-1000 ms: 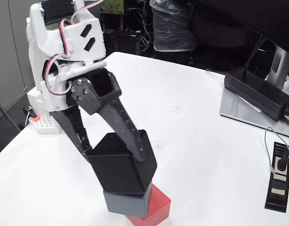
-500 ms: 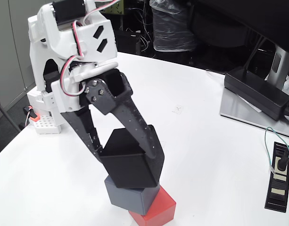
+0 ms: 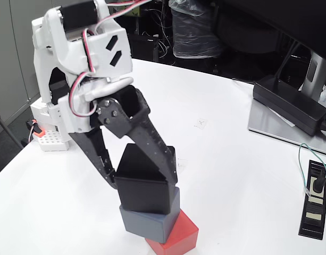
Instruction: Stack the three blocks in an ordered color.
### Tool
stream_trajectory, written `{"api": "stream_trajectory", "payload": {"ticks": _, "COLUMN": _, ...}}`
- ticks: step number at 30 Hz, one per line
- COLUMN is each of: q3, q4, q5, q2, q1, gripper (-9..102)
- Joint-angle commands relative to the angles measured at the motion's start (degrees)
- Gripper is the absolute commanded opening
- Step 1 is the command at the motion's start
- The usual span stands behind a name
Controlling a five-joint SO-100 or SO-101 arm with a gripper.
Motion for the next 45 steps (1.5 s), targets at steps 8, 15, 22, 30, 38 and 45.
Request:
{"api": "stream_trajectory", "payload": {"ticks": 8, "q3": -0.26, "q4": -0.79, "q5": -0.35, "q2": 0.44, "q1": -0.26, "gripper": 35}}
{"api": "stream_trajectory", "payload": {"ticks": 15, "q3": -0.79, "q4": -0.88, "q5": -0.35, "q2": 0.44, "q1": -0.09, "gripper": 35}}
{"api": "stream_trajectory", "payload": {"ticks": 22, "q3": -1.05, "q4": -0.18, "q5": -0.35, "q2": 1.14, "q1": 0.18, "gripper": 35}}
{"api": "stream_trajectory", "payload": {"ticks": 30, "q3": -1.14, "q4": -0.09, "q5": -0.35, "q2": 1.32, "q1": 0.26, "gripper": 35}}
{"api": "stream_trajectory", "payload": {"ticks": 38, "q3": -0.97, "q4": 0.18, "q5": 0.0, "q2": 5.89, "q1": 0.35, "gripper": 35}}
{"api": "stream_trajectory", "payload": {"ticks": 45, "q3": -1.14, "q4": 6.42, "q5": -0.26, "q2": 12.22, "q1": 0.18, "gripper": 35}}
